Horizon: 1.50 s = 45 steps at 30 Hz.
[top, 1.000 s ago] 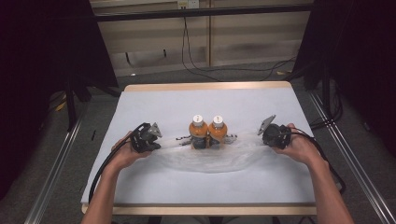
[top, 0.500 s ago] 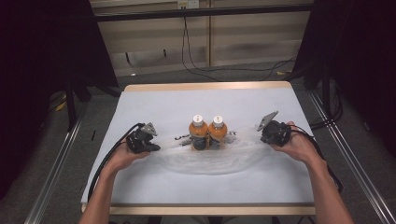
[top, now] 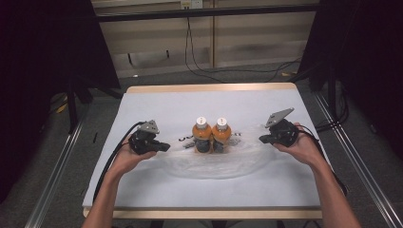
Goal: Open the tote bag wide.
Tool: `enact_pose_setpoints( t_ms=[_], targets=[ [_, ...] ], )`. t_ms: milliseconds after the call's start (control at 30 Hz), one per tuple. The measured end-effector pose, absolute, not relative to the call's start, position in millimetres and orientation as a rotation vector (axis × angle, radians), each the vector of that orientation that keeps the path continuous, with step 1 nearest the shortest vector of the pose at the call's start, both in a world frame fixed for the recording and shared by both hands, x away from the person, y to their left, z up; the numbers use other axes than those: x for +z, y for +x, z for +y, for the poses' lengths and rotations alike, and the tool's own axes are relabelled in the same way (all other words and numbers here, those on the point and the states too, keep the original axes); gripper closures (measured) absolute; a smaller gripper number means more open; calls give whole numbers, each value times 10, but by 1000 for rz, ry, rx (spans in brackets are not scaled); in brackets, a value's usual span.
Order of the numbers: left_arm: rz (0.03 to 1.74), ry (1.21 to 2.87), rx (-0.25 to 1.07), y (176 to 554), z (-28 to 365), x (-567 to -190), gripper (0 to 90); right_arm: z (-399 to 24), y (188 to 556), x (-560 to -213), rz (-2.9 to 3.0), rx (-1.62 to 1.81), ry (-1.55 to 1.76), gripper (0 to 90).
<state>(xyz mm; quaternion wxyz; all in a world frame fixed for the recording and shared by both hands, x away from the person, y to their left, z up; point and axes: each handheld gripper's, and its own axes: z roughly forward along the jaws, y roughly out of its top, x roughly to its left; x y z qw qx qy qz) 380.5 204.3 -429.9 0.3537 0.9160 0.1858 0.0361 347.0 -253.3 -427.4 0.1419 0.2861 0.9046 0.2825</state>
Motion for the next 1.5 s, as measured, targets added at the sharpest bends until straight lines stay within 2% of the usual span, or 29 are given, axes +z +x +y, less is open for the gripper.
enact_pose_setpoints(
  t_ms=[233, 500, 833, 1000, 1200, 1500],
  targets=[
    [483, 2244, 35, 3723, 1967, -4249, 900, -2525, 3426, -4146, 2571, 990, 832, 900],
    [444, 2239, 37, 3616, 1727, -4220, 900, -2306, 3438, -4180, 2589, 1102, 806, 900],
    [383, 2205, 19, 3488, 1406, -4178, 900, -2236, 3451, -4113, 2560, 1232, 824, 900],
    [350, 2244, 23, 3477, 1209, -4230, 900, -2091, 3502, -4103, 2587, 1212, 791, 900],
    [337, 2242, 4, 3505, 990, -4323, 900, -1908, 3669, -4193, 2629, 1195, 771, 900],
    [332, 2283, 46, 3520, 856, -4452, 894, -1729, 3856, -4401, 2676, 1140, 786, 900]
  ],
)
